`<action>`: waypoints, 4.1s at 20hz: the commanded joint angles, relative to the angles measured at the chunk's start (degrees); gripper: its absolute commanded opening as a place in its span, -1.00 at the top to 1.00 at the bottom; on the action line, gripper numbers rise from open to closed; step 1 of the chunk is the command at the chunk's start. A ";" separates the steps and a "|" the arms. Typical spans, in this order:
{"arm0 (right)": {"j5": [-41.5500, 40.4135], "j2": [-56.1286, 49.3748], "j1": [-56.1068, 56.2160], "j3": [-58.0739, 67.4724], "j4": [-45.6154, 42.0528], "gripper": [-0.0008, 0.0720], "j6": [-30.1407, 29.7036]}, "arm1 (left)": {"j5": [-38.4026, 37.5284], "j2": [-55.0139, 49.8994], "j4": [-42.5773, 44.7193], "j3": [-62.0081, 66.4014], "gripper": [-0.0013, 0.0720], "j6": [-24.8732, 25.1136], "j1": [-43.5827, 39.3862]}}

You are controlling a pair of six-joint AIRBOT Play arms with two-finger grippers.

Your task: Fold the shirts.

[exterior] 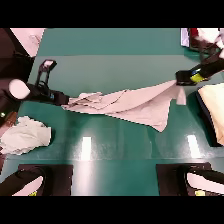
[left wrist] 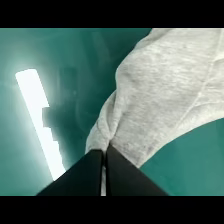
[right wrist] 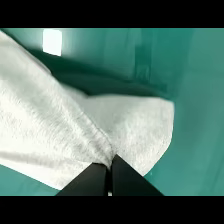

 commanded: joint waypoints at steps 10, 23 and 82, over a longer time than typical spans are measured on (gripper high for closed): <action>0.02 14.75 6.84 -20.06 0.35 0.95 -0.26 | -0.59 -0.33 2.03 7.28 -0.27 1.51 -0.17; -0.92 16.70 6.84 -21.22 0.33 0.95 -0.26 | 8.55 -36.70 -2.10 31.28 -0.27 17.55 -28.22; 7.93 -11.65 -7.98 16.87 -1.11 0.95 -3.52 | -11.89 -32.22 12.28 50.84 0.91 10.40 -9.05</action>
